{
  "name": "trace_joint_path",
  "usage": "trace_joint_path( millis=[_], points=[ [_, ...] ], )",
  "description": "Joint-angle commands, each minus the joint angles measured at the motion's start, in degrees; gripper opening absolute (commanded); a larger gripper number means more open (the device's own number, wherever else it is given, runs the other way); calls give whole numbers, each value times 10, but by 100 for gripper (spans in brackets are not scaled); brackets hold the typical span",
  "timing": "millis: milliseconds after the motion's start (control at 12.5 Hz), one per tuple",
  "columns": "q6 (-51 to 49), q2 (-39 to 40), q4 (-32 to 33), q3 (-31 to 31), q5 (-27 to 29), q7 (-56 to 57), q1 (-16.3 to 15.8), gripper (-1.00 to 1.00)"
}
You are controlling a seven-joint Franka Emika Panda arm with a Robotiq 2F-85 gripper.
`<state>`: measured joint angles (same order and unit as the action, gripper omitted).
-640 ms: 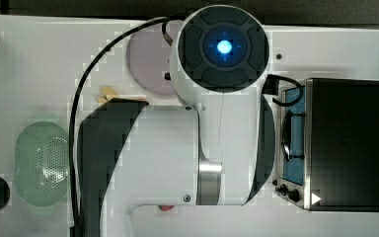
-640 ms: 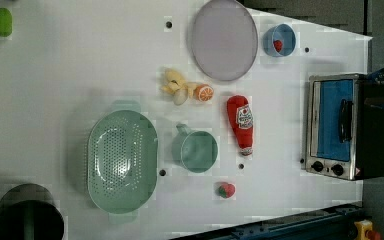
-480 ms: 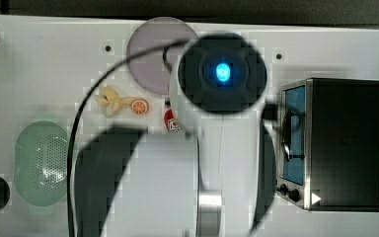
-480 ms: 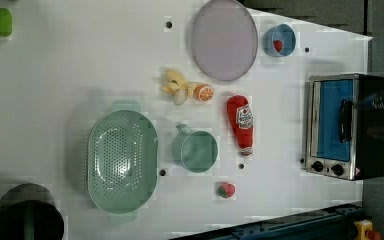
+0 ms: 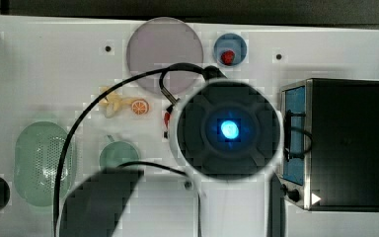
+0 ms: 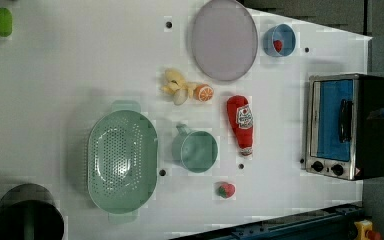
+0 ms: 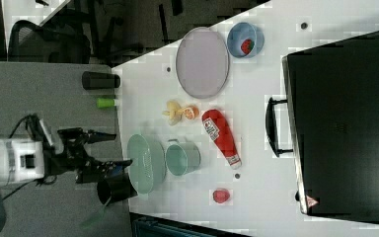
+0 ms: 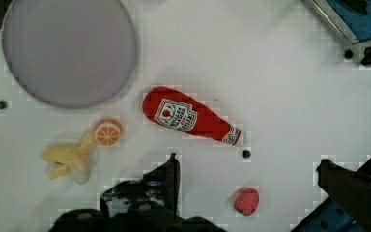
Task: Pick Ketchup from the table and place it in strainer.
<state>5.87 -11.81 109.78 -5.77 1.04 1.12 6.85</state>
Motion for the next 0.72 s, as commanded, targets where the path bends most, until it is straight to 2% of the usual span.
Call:
trace_joint_path(
  millis=[80, 720],
  points=[
    [26, 63, 50, -10, 7, 92, 1, 100],
    [336, 143, 212, -26, 7, 484, -3, 100]
  ],
)
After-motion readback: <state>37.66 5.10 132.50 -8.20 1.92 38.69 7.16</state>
